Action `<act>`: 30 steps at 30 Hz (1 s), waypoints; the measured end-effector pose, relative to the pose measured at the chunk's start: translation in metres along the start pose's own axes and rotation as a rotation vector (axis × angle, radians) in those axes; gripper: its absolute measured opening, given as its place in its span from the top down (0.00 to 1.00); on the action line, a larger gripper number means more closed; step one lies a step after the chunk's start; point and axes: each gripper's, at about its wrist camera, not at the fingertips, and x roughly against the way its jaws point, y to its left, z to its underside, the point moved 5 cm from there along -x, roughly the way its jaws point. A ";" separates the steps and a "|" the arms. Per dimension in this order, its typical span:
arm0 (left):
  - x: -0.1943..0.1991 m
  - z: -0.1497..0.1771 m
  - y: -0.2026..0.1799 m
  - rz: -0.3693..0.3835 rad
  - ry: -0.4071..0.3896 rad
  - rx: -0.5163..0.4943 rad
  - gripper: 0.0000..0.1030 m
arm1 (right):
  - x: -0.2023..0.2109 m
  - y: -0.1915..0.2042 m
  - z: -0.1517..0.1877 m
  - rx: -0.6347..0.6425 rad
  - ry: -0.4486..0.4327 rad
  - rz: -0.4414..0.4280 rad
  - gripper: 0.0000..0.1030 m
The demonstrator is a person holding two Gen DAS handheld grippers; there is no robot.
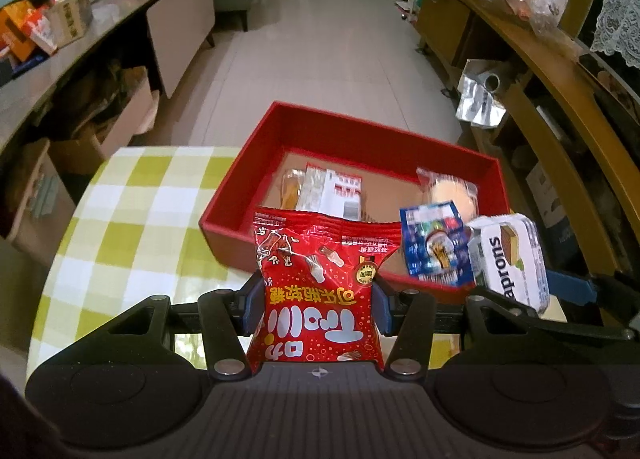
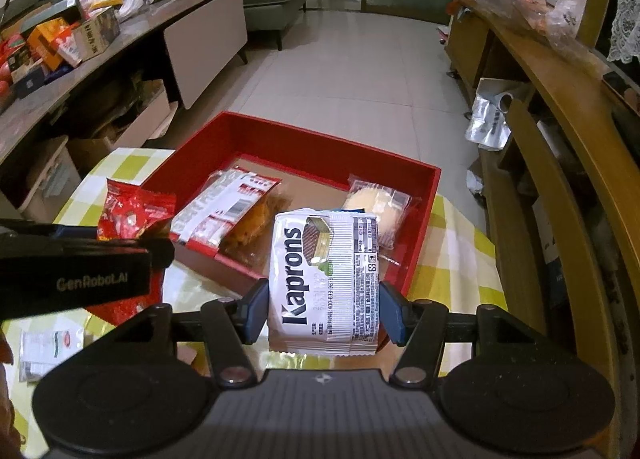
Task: Organize snacks
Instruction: 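Carry the Trolli bag in the left tool and Kaprons packet in the right tool over the red box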
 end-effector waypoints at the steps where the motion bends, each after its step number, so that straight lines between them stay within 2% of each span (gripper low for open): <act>1: -0.002 -0.003 0.000 -0.001 -0.002 0.000 0.42 | -0.001 -0.001 -0.002 -0.005 0.000 0.001 0.37; 10: -0.017 -0.022 -0.004 -0.011 -0.009 -0.003 0.42 | -0.019 -0.010 -0.025 -0.050 -0.017 0.005 0.37; 30: -0.054 -0.047 -0.010 -0.041 -0.002 -0.022 0.42 | -0.061 -0.027 -0.039 -0.060 0.016 0.040 0.37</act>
